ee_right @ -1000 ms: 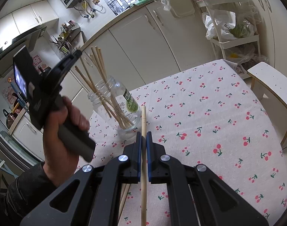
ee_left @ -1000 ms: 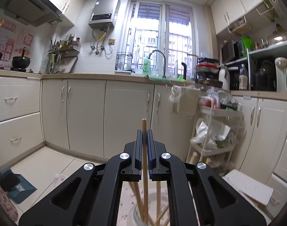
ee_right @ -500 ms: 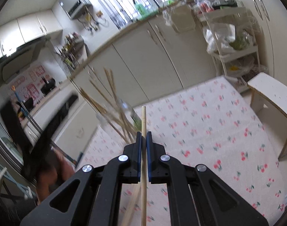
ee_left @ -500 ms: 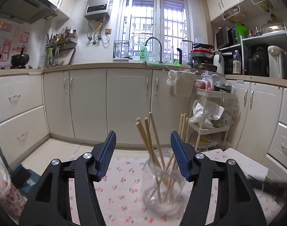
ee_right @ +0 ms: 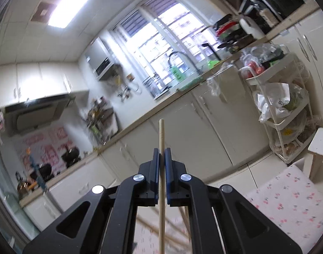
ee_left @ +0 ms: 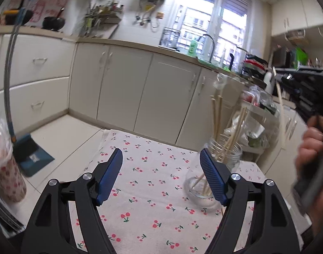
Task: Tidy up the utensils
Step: 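Lower the stick held in the right tool into the jar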
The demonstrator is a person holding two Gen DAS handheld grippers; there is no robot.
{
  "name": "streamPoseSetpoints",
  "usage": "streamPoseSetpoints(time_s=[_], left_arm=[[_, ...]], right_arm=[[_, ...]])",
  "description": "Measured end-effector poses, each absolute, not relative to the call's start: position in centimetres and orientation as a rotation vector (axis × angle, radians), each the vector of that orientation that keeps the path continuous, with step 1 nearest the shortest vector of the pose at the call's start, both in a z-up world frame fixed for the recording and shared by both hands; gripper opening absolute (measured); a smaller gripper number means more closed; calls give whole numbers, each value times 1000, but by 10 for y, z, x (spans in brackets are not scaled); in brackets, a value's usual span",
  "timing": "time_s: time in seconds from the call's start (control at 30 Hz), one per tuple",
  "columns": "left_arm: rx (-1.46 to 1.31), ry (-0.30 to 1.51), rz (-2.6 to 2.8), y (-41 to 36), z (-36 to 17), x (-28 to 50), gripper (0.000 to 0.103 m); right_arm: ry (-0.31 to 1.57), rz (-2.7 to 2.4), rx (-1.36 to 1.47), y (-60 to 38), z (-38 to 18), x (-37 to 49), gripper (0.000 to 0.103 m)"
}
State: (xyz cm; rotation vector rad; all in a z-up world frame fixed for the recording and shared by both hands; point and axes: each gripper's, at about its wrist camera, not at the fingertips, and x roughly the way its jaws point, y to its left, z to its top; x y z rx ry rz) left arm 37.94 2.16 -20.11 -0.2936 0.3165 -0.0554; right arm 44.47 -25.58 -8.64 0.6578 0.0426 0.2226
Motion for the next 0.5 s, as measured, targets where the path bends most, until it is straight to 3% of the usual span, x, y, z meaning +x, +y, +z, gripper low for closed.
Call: streamPoseSetpoints(time_s=[0.5], left_arm=[[-387,309,-82,29,-211,389,76]], right_arm=[[39,80,609,-231,-130,496,6]])
